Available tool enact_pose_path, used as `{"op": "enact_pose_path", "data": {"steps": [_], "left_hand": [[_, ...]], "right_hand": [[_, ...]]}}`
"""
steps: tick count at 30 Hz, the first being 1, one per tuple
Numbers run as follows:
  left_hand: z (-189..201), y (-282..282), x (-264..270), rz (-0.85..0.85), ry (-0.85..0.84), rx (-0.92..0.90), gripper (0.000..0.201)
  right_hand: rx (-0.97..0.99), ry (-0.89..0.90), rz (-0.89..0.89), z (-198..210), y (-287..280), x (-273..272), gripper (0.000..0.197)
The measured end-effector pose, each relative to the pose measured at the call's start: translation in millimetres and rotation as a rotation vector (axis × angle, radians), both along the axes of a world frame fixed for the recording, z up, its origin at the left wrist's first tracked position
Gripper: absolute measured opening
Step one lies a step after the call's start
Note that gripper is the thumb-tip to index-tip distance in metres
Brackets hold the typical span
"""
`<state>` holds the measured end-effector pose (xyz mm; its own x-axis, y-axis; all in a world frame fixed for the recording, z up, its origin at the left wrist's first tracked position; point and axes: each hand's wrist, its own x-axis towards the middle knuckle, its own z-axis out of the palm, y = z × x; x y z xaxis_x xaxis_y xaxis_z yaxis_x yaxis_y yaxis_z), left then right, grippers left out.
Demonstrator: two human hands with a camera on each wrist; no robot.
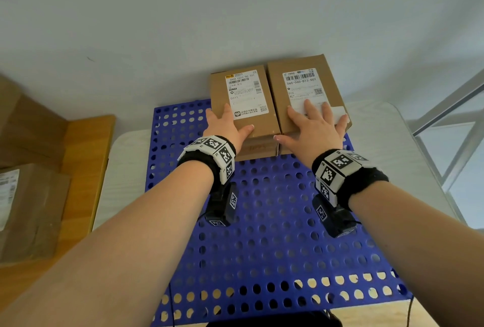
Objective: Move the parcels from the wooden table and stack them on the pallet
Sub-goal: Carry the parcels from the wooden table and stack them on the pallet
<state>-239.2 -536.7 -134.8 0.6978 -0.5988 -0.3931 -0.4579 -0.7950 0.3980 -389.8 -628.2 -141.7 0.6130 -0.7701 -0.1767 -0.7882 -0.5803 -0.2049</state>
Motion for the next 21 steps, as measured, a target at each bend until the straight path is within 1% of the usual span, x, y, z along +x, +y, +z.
{"op": "enact_pose_path", "data": {"steps": [21], "left_hand": [[3.9, -0.9, 0.3, -0.002, 0.004, -0.001, 0.082]], "right_hand": [[-0.015, -0.002, -0.007, -2.8, 2.7, 2.4, 0.077]]}}
